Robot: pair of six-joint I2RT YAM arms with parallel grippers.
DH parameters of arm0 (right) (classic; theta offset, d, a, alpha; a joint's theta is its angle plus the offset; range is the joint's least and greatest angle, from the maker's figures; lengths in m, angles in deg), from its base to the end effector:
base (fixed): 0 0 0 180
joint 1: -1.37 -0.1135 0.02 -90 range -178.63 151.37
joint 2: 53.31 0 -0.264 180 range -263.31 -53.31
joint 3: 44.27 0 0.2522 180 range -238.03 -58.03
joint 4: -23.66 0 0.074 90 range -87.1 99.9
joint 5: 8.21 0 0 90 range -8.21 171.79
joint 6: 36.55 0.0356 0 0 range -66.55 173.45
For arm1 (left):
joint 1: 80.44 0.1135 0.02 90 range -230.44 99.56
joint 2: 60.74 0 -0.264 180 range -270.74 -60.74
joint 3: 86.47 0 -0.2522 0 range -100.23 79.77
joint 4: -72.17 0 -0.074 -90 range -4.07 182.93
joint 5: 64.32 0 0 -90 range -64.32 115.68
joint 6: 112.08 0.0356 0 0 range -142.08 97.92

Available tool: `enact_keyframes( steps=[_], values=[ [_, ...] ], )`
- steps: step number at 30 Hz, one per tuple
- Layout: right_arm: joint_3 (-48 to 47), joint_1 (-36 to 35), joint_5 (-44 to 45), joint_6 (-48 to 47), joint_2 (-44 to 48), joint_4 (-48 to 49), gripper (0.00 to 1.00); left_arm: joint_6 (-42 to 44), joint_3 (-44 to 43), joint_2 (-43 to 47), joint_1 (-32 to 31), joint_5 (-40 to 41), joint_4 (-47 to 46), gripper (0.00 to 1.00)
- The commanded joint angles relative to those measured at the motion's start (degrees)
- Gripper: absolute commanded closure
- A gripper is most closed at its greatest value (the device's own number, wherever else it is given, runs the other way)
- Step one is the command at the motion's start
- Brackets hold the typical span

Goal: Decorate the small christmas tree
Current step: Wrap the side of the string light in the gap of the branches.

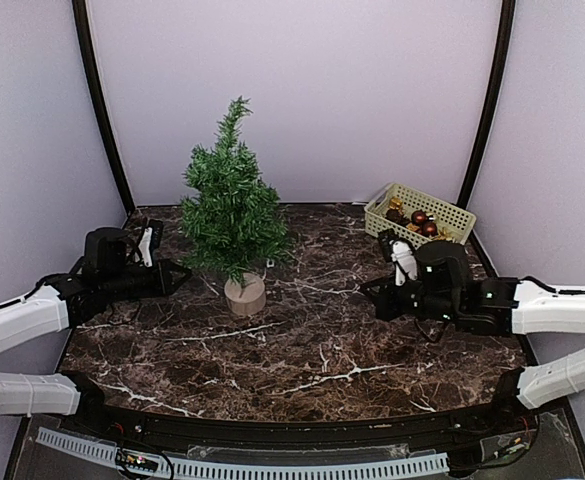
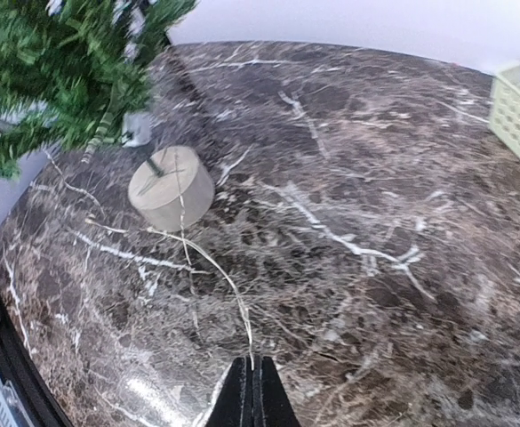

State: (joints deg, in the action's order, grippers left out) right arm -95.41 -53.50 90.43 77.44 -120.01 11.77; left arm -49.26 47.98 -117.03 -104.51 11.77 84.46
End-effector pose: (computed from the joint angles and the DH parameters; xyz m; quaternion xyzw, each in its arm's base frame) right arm 0.1514 0.2058 0.2380 -0.1892 0.8319 0.2791 0.4407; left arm 0.1984 -0.0980 0.2436 0.0443 0.8294 -0.3279 0.4501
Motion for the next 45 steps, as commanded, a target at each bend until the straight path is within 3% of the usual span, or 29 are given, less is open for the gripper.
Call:
enact_keyframes(
  steps=[1,6,15,28,33,38,45],
  values=[
    [1.5,1.9,9.2,5.6,8.7,-10.7,1.00,0.7,-0.7,0.9,0.9,0.6,1.1,1.00],
    [-0.4,3.3,12.8,7.5,13.6,-17.9,1.00,0.8,-0.7,1.2,1.0,0.3,1.1,1.00],
    [-1.8,3.7,16.7,10.7,14.9,-21.3,1.00,1.2,-0.9,1.4,1.3,-0.1,2.2,1.00],
    [-7.5,8.9,31.1,17.5,19.4,-37.3,1.00,1.0,-0.8,2.2,1.7,0.0,3.6,1.00],
    [-8.2,9.0,31.9,17.4,20.8,-38.8,1.00,0.9,-0.8,2.4,1.7,0.0,3.4,1.00],
    [-4.1,9.0,25.8,16.8,22.0,-34.8,1.00,0.8,-0.7,2.5,1.8,-0.4,3.2,1.00],
    [4.3,8.9,13.1,20.4,20.7,-20.8,1.00,0.8,-0.6,2.2,1.9,-0.3,2.9,1.00]
  ],
)
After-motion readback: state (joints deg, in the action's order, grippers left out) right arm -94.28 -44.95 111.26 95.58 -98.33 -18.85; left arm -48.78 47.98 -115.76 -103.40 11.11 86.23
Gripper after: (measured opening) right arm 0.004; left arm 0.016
